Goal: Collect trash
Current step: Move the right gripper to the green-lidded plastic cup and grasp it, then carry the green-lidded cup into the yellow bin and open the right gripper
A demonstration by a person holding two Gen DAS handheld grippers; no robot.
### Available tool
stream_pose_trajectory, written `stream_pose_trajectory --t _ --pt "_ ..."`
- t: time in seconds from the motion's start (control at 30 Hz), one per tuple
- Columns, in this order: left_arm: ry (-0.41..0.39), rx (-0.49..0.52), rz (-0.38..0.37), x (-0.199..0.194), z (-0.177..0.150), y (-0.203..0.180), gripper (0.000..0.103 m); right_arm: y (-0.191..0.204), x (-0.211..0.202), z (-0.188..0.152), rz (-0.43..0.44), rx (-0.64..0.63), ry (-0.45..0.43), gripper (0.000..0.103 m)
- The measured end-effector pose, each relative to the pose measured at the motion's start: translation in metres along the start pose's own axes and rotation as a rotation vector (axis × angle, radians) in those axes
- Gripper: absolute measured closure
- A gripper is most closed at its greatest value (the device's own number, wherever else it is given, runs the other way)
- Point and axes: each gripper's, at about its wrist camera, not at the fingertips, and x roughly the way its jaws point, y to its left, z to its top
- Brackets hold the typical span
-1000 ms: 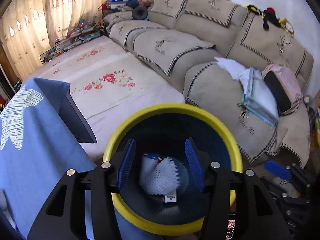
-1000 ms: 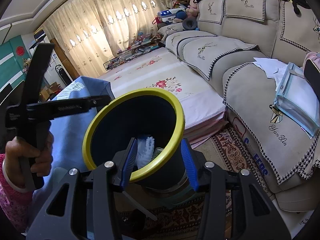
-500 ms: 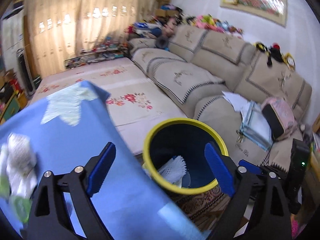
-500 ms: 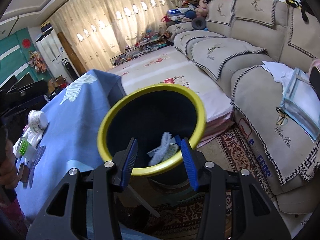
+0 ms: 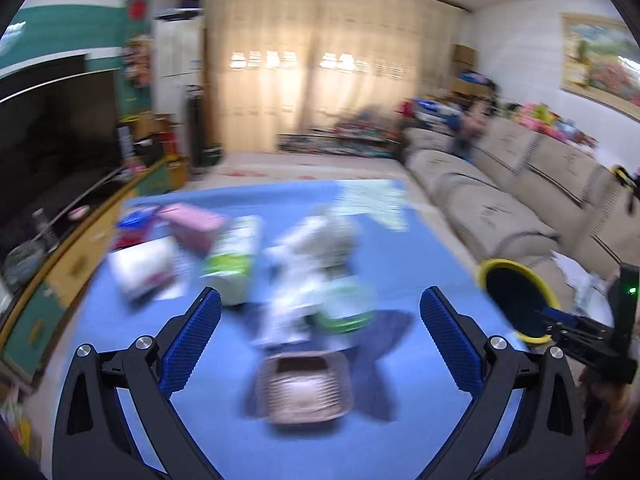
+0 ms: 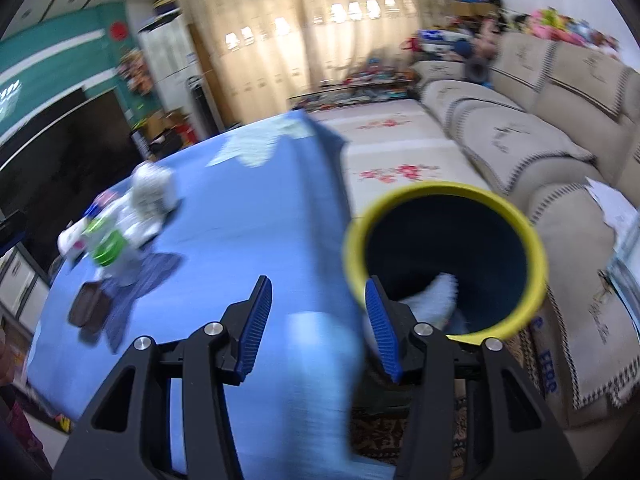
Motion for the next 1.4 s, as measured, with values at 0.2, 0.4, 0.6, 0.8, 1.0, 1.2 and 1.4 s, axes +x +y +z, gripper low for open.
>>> stream_pose_trajectory --t 0.2,0.4,0.6,0.8,1.0,1.2,1.4 --pt "-0.004 -0.100 0.088 -0.020 -0.021 0.081 0.005 0.090 0.028 0.014 0.102 -0.117 0.020 0.056" --pt "0.004 -0.127 0.102 -0.022 -0.029 0.109 0.005 0.163 0.046 0.022 0.185 -0.217 0.011 0.056" --pt "0.030 -0.131 0.071 -0.004 -0.029 0.109 0.005 0.194 0.065 0.023 0.204 -0.244 0.034 0.050" --pt "0.044 -0.120 0.060 0.010 -0.028 0.103 0.005 0.202 0.089 0.024 0.173 -0.233 0.066 0.045" --pt "0.067 -0.124 0.055 0.023 -0.030 0.103 0.005 0.209 0.105 0.021 0.154 -0.232 0.093 0.045" --pt "0.078 -0.124 0.053 0.030 -0.032 0.101 0.005 0.210 0.111 0.021 0.136 -0.235 0.094 0.053" --pt "0.090 -0.117 0.047 0.033 -0.031 0.097 0.005 0.205 0.102 0.022 0.142 -0.233 0.079 0.053"
